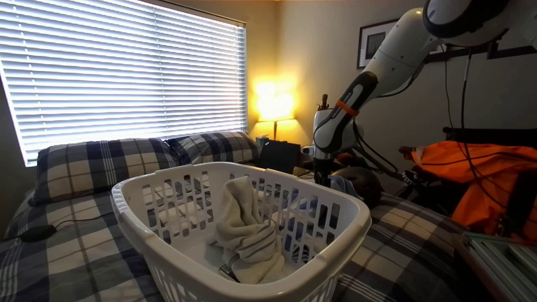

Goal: Put the white and blue towel in the basket.

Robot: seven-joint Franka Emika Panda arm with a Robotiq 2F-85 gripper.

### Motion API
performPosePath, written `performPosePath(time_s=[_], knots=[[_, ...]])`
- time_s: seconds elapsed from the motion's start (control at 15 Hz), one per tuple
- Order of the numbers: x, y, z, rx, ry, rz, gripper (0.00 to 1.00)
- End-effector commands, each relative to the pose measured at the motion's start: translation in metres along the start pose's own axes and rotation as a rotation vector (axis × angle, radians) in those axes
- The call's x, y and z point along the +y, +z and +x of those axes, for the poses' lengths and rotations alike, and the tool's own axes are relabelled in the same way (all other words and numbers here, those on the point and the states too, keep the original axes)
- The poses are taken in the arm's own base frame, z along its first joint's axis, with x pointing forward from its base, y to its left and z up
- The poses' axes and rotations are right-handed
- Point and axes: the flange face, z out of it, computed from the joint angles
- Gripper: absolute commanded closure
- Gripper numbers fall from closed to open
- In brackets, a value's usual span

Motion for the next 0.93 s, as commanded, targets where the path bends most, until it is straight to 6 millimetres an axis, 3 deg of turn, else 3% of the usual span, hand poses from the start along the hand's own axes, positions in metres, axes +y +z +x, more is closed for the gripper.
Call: performPosePath(time_s=[0.0, 0.53, 0.67, 0.87], knots=[[0.004, 0.0, 0.004, -0.088, -0.013, -0.003, 0.41], [-0.037, -0.041, 0.012, -0.234, 0.07, -0.123, 0.95], [-0.049, -0.064, 0.015, -0.195, 0.099, -0.175, 1.0], [-0.061, -0.114, 0.014, -0.12, 0.137, -0.293, 0.99]])
